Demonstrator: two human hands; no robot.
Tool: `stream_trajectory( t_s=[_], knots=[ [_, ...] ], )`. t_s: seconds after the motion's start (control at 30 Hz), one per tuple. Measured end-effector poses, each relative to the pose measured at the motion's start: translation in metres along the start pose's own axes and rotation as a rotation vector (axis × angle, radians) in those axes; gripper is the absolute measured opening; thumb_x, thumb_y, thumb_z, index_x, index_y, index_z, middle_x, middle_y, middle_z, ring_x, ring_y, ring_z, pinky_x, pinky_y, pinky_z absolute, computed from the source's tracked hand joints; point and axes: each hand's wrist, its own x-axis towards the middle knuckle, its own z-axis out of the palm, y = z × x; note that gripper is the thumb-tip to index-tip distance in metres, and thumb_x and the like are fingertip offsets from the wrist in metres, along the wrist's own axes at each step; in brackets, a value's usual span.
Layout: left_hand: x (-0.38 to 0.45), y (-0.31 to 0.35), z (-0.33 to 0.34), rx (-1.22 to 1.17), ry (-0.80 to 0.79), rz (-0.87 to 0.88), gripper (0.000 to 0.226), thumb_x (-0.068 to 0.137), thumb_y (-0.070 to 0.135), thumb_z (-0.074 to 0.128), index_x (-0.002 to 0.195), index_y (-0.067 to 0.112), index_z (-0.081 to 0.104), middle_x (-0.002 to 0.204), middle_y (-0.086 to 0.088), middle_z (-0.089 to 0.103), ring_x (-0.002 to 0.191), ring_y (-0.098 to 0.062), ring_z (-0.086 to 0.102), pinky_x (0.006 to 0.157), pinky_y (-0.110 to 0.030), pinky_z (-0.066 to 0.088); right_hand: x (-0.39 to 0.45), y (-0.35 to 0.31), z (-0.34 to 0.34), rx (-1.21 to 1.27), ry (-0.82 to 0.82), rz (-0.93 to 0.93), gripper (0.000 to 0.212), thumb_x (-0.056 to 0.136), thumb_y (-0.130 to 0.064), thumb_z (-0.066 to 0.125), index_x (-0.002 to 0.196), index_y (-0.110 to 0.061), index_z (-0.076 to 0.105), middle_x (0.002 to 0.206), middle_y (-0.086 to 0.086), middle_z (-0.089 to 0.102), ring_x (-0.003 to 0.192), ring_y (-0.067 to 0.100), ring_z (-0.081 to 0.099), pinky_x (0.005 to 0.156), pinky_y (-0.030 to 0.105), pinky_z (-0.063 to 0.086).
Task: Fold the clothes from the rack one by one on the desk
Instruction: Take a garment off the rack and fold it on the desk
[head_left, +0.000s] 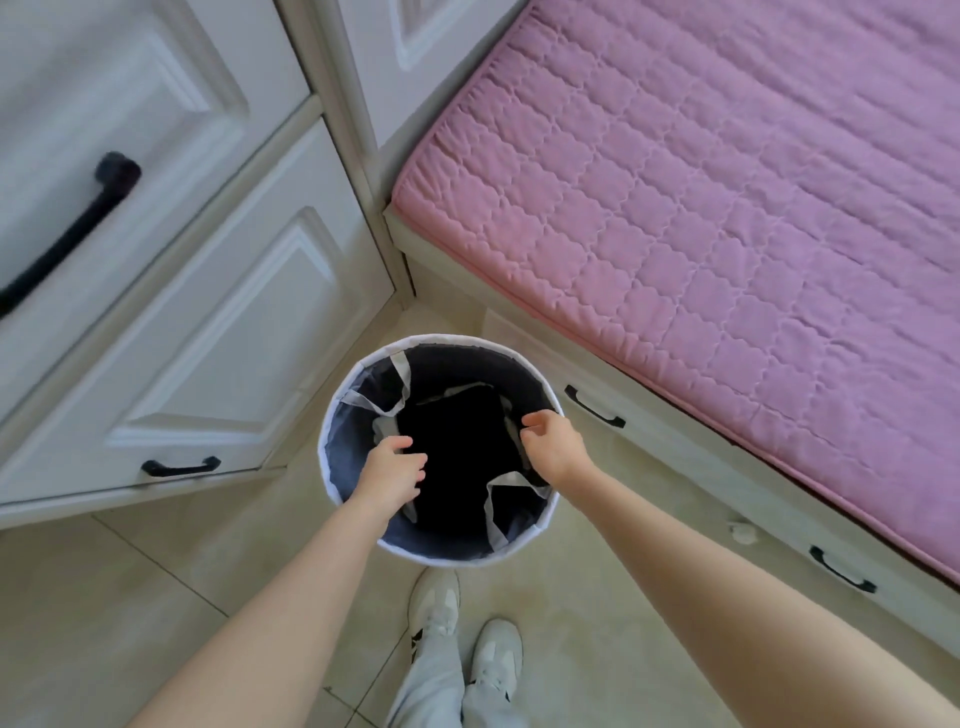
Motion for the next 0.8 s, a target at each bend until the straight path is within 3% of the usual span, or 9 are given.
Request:
stream_trajectory(
  t_s=[0.1,0.23,0.4,0.53,0.67,0.8],
  knots=[
    [-0.056,0.025,0.001,0.03,-0.015,0.105,0.034,0.096,0.01,0.05,0.129,0.014,0.051,0.105,-0.002,0.068,0.098,-0.019,0.066,0.09,-0.038,0.053,-0.054,-0.009,-0.029,0.064,0.031,-0.049,0.038,0.095,-0.014,0.041,0.131,-0.013,0.053,0.127,0.005,0.06,0.115,0.022,0.055,0.09,0.024,0.041],
    [-0.134,0.045,-0.001,0.182,-0.031,0.29,0.021,0.095,0.013,0.053,0.112,0.024,0.058,0.094,0.008,0.072,0.089,-0.011,0.069,0.095,-0.04,0.051,-0.131,-0.02,-0.066,0.124,0.066,-0.138,0.035,0.097,-0.022,0.042,0.129,-0.017,0.054,0.123,0.0,0.061,0.112,0.016,0.055,0.086,0.024,0.039],
    [-0.251,0.068,0.002,0.219,-0.037,0.507,0.02,0.096,0.011,0.051,0.112,0.019,0.061,0.091,0.009,0.074,0.082,-0.003,0.069,0.075,-0.018,0.046,-0.233,-0.024,-0.113,0.256,0.147,-0.224,0.03,0.098,-0.027,0.046,0.125,-0.02,0.058,0.118,-0.006,0.063,0.105,0.005,0.056,0.085,0.02,0.041],
    [-0.349,0.086,0.01,0.232,-0.138,0.631,0.017,0.096,0.014,0.052,0.106,0.023,0.062,0.087,0.01,0.074,0.084,-0.002,0.069,0.073,-0.018,0.046,-0.32,-0.01,-0.146,0.494,0.245,-0.23,0.02,0.096,-0.025,0.049,0.111,-0.026,0.062,0.106,-0.006,0.068,0.104,0.009,0.063,0.097,0.041,0.049],
    [-0.412,0.091,0.022,0.288,-0.272,0.722,0.016,0.095,0.015,0.055,0.105,0.024,0.064,0.087,0.009,0.075,0.085,-0.003,0.069,0.076,-0.021,0.052,-0.39,0.012,-0.164,0.619,0.41,-0.214,0.016,0.097,-0.022,0.051,0.106,-0.027,0.062,0.099,-0.005,0.07,0.101,0.011,0.065,0.097,0.042,0.049],
    [-0.463,0.094,0.043,0.426,-0.472,0.803,0.016,0.095,0.013,0.056,0.109,0.018,0.063,0.087,0.006,0.075,0.08,-0.005,0.07,0.07,-0.014,0.049,-0.457,0.044,-0.168,0.745,0.581,-0.16,0.014,0.097,-0.019,0.051,0.104,-0.026,0.062,0.098,-0.004,0.071,0.1,0.012,0.066,0.093,0.035,0.051]
  ],
)
